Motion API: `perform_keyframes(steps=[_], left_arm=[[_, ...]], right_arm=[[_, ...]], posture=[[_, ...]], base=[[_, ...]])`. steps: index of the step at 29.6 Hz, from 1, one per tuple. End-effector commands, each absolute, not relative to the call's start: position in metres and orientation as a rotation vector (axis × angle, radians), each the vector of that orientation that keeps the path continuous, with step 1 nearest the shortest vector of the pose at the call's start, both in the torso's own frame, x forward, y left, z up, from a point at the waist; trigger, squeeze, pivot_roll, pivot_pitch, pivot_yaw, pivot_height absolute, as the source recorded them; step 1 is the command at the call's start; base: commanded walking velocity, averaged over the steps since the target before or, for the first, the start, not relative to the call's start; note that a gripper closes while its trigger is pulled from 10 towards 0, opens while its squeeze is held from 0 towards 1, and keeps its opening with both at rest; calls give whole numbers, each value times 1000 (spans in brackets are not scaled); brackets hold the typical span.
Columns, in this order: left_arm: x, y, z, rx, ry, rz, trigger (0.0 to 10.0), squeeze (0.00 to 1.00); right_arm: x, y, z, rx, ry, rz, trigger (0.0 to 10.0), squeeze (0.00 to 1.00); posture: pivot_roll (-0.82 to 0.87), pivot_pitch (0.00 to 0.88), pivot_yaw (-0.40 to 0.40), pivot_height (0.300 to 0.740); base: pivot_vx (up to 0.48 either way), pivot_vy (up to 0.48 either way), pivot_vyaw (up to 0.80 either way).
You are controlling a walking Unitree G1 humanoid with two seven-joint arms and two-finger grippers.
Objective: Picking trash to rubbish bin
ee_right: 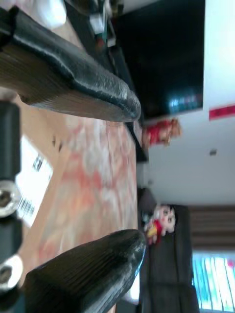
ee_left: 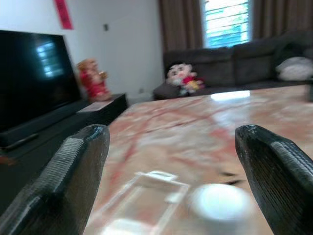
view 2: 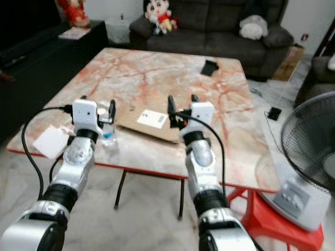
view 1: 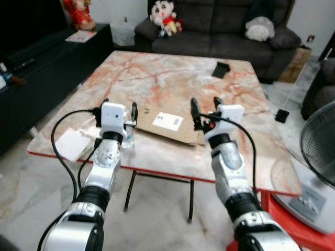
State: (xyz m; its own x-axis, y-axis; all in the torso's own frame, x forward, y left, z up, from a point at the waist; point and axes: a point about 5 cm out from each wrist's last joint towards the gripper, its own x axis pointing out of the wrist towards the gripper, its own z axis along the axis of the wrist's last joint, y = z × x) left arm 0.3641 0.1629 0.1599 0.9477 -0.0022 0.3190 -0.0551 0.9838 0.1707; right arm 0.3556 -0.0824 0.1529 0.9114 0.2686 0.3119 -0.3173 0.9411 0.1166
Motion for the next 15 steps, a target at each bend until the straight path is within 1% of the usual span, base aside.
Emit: perform_keyframes(steps=[1, 15], left_arm=[[365, 153, 165, 164, -343, 2, 10000, 0], [364, 149, 168, 151, -362, -26, 10000, 0]], right_arm=[[358, -95, 157, 160, -314, 269, 10000, 0], [358, -94, 158, 163, -318, 272, 10000, 0]], posture=[[-15, 3, -13, 740], [-15, 4, -13, 740]], base=[[307, 0, 0], [0, 0, 0]])
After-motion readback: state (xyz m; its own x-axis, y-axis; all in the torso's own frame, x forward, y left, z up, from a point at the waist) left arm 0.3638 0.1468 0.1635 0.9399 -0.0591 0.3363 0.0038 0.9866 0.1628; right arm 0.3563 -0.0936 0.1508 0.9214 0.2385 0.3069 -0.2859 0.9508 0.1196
